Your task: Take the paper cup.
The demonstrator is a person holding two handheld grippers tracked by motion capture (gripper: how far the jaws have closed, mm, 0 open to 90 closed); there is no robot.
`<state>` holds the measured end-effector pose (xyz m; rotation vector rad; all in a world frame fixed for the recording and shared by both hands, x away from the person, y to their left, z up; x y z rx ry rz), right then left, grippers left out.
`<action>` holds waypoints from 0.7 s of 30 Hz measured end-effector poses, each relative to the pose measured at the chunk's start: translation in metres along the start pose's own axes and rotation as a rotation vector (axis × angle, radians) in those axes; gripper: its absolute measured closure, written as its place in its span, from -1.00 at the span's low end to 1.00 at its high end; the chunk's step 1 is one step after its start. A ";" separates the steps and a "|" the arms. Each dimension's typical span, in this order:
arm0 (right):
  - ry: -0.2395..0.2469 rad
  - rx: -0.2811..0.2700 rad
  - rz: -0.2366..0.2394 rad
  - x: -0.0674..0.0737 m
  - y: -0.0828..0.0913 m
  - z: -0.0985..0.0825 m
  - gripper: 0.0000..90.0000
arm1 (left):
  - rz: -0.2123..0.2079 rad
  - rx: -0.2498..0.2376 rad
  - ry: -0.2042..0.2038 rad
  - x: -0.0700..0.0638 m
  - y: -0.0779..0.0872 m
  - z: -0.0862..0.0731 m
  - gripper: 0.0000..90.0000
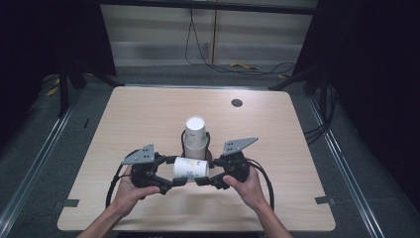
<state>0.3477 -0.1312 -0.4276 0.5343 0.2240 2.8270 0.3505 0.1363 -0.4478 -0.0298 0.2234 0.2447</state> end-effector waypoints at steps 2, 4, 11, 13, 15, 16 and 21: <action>0.000 -0.001 0.001 0.000 0.000 0.000 -0.18 | -0.002 0.000 0.004 0.000 -0.001 0.000 -0.58; 0.000 0.001 0.005 0.000 -0.001 0.000 -0.19 | -0.004 0.003 0.003 -0.001 -0.001 -0.001 -0.59; 0.002 0.007 0.012 0.000 -0.002 -0.001 -0.19 | -0.003 0.014 0.010 -0.001 -0.004 -0.001 -0.60; 0.002 0.008 0.017 -0.001 -0.001 0.000 -0.19 | -0.011 0.016 0.008 -0.001 -0.004 0.000 -0.57; 0.003 0.010 0.019 -0.001 -0.001 0.000 -0.19 | -0.017 0.018 0.015 0.000 -0.003 0.000 -0.56; 0.003 0.014 0.020 -0.001 -0.001 -0.001 -0.19 | -0.019 0.018 0.016 0.000 -0.003 0.001 -0.56; -0.004 0.030 0.025 -0.003 -0.002 -0.002 -0.20 | -0.021 0.014 0.014 0.000 -0.002 0.001 -0.53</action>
Point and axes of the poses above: each handheld gripper's, and its own axes: y roughly backward along the jaws, z roughly out of its top, x roughly to its left, the point moved 1 cm from there along -y, roughly forward along the jaws, and after that the axes turned 15 degrees about -x, right-handed, at the moved point
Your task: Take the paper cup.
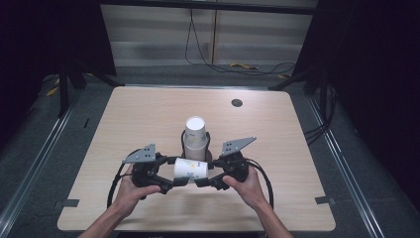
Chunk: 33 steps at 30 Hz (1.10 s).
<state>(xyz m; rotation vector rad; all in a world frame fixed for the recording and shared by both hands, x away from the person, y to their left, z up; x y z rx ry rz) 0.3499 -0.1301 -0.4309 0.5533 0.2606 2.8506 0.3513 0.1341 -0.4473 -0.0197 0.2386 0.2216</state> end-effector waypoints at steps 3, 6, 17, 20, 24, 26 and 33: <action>-0.001 0.005 0.004 0.000 0.000 0.000 -0.21 | -0.004 0.002 -0.015 -0.001 0.001 0.001 -0.51; -0.003 0.016 -0.006 -0.001 -0.001 -0.001 -0.28 | -0.003 -0.016 -0.023 -0.001 0.003 0.002 -0.48; 0.000 0.055 -0.052 -0.002 -0.005 -0.003 -0.45 | -0.003 -0.011 -0.034 -0.003 0.002 0.001 -0.42; 0.003 0.058 -0.060 -0.002 -0.005 -0.003 -0.51 | 0.000 -0.010 -0.038 -0.002 0.003 0.002 -0.42; 0.009 0.059 -0.090 -0.002 -0.004 -0.003 -0.58 | 0.010 -0.010 -0.034 -0.001 0.005 0.002 -0.42; 0.013 0.056 -0.099 -0.002 -0.003 -0.003 -0.62 | 0.012 -0.011 -0.034 0.000 0.006 0.002 -0.42; 0.033 0.033 -0.163 -0.002 0.003 0.000 -0.69 | 0.031 -0.011 -0.029 0.005 0.014 0.002 -0.42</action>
Point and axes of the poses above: each handheld gripper's, and its own axes: y roughly backward along the jaws, z roughly out of its top, x roughly to its left, the point moved 1 cm from there along -y, roughly forward along the jaws, and after that the axes turned 15 degrees about -x, right-handed, at the moved point
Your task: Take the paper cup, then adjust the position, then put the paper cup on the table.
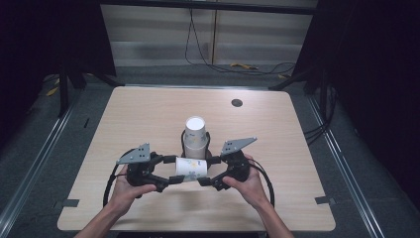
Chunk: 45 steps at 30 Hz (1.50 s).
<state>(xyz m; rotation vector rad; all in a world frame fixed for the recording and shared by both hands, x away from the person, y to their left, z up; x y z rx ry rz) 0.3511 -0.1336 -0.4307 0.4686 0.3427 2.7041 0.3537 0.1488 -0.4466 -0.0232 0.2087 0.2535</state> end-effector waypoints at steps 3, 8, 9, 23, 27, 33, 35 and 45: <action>-0.008 -0.022 -0.010 -0.003 0.004 0.002 -0.69 | 0.006 -0.004 0.015 0.003 0.003 -0.001 -0.42; -0.002 -0.026 -0.043 -0.005 0.010 0.002 -0.69 | 0.027 0.013 0.001 0.007 0.005 -0.001 -0.42; 0.003 -0.027 -0.051 -0.005 0.011 0.003 -0.69 | 0.027 0.018 -0.009 0.006 0.006 -0.001 -0.42; 0.013 -0.077 -0.172 -0.009 0.044 0.004 -0.66 | 0.110 0.007 0.022 0.020 0.042 0.020 -0.42; 0.009 -0.067 -0.193 -0.011 0.049 0.000 -0.67 | 0.141 0.022 0.025 0.025 0.052 0.020 -0.42; -0.006 -0.061 -0.206 -0.011 0.055 -0.006 -0.67 | 0.178 0.024 0.039 0.031 0.064 0.025 -0.42; -0.004 -0.060 -0.211 -0.011 0.057 -0.006 -0.67 | 0.195 0.030 0.067 0.034 0.067 0.028 -0.42; -0.024 -0.072 -0.257 -0.012 0.072 -0.012 -0.66 | 0.313 0.134 0.041 0.049 0.077 0.026 -0.45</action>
Point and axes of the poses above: each handheld gripper's, and its own axes: y roughly backward along the jaws, z roughly out of its top, x roughly to its left, the point moved 1 cm from there along -y, roughly forward along the jaws, and after that the axes turned 15 degrees about -x, right-handed, at the moved point
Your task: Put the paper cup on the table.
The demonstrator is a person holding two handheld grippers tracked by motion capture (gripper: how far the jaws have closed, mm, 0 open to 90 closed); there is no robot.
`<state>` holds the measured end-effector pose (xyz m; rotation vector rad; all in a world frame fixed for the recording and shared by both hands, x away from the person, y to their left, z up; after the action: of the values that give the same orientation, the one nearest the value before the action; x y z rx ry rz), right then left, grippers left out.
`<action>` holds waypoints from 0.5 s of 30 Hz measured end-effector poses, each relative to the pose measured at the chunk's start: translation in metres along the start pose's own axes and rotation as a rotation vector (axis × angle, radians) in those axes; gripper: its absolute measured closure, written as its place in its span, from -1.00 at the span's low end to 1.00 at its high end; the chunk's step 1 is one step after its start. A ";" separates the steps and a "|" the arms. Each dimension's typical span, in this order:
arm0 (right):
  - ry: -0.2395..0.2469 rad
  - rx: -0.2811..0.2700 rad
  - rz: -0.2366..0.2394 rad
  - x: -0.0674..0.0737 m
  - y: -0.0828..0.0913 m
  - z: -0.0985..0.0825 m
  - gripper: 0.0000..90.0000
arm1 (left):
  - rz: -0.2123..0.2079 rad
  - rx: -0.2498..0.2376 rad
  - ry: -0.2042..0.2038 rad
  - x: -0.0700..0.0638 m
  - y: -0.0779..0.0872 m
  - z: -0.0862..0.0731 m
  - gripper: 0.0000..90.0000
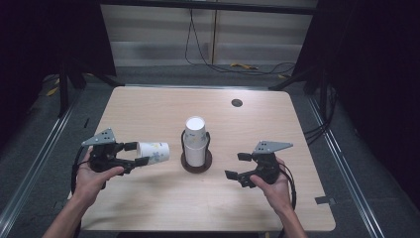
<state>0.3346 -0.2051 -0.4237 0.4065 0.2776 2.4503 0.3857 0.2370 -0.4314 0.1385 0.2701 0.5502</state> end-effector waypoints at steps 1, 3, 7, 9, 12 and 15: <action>-0.004 -0.001 -0.007 -0.002 0.000 -0.001 -0.66 | -0.003 0.003 0.009 0.003 0.000 0.000 -0.45; -0.009 0.003 -0.016 -0.004 0.000 -0.004 -0.66 | 0.017 0.025 0.004 0.008 -0.001 0.001 -0.45; -0.019 0.013 -0.012 -0.004 -0.003 -0.008 -0.65 | 0.039 0.041 0.039 0.015 -0.004 0.005 -0.45; -0.028 0.019 0.014 -0.003 -0.004 -0.009 -0.62 | 0.050 0.062 0.030 0.016 -0.005 0.007 -0.45; -0.014 0.019 0.018 0.000 -0.004 -0.010 -0.63 | 0.095 0.088 -0.009 0.019 -0.007 0.012 -0.45; -0.020 0.018 0.011 -0.001 -0.003 -0.013 -0.63 | 0.092 0.104 -0.012 0.022 -0.010 0.015 -0.45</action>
<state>0.3331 -0.2047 -0.4367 0.4410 0.2893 2.4547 0.4132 0.2392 -0.4243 0.2555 0.2815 0.6269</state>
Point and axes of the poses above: each handheld gripper's, and its own axes: y roughly backward along the jaws, z roughly out of its top, x roughly to its left, the point moved 1 cm from there along -y, roughly forward along the jaws, and after that the axes turned 15 degrees about -x, right-handed, at the moved point
